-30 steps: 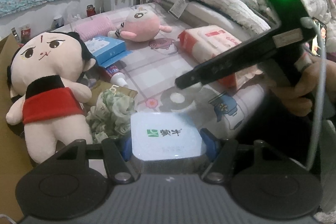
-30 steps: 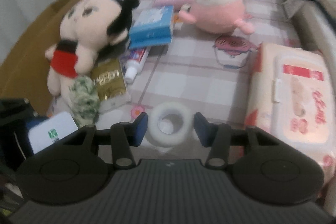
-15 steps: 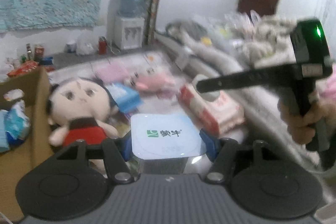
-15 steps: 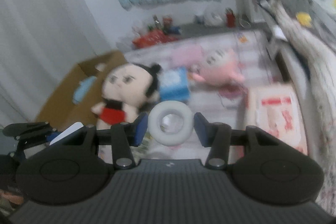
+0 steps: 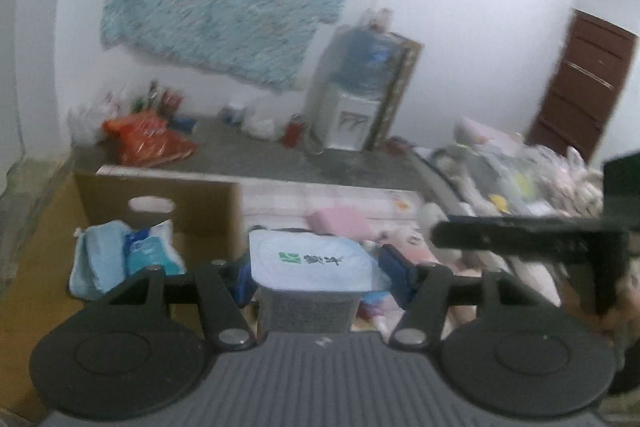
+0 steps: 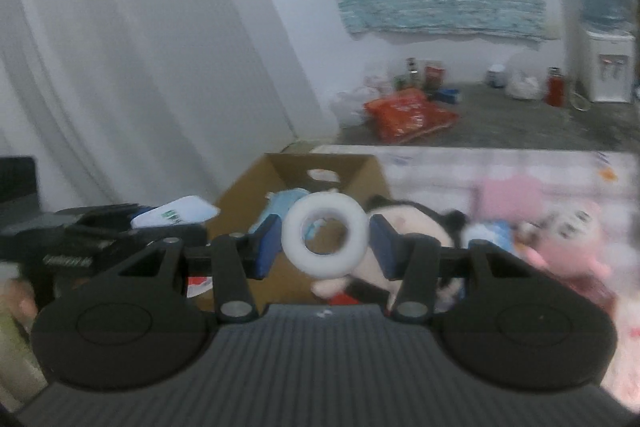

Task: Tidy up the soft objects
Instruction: 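Carry the yogurt tub and tape roll over the cardboard box with both tools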

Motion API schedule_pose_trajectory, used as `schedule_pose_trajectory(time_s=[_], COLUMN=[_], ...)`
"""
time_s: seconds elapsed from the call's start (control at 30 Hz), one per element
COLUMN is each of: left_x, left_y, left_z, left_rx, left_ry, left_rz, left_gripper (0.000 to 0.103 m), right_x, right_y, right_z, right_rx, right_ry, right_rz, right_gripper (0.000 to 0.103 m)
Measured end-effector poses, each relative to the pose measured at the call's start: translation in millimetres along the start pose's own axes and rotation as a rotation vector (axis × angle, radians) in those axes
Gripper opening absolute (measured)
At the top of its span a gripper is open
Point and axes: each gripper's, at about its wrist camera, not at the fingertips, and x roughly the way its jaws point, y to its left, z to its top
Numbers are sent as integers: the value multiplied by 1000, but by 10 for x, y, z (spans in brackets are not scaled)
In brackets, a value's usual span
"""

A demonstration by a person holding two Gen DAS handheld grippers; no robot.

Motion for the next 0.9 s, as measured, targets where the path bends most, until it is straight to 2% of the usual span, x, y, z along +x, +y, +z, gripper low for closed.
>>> schedule_pose_trajectory(time_s=[0.13, 0.3, 0.43, 0.53, 0.73, 0.9], left_x=[392, 996, 1499, 1828, 2391, 2684], left_y=[492, 969, 1172, 1234, 1260, 1400], left_z=[226, 435, 575, 646, 489, 297], left_rx=[-84, -156, -187, -190, -174, -224], left_ry=[63, 130, 161, 155, 161, 235], left_rz=[38, 100, 126, 136, 175, 204], left_gripper=[61, 61, 61, 61, 62, 64], right_x=[438, 969, 1280, 1394, 1520, 1533], right_y=[125, 108, 6, -101, -409, -547], right_z=[238, 357, 406, 404, 322, 230], right_rx=[20, 75, 100, 108, 143, 148], right_ry=[36, 80, 97, 103, 119, 133], right_rz=[41, 83, 90, 80, 49, 20], right_gripper=[47, 47, 47, 47, 47, 47])
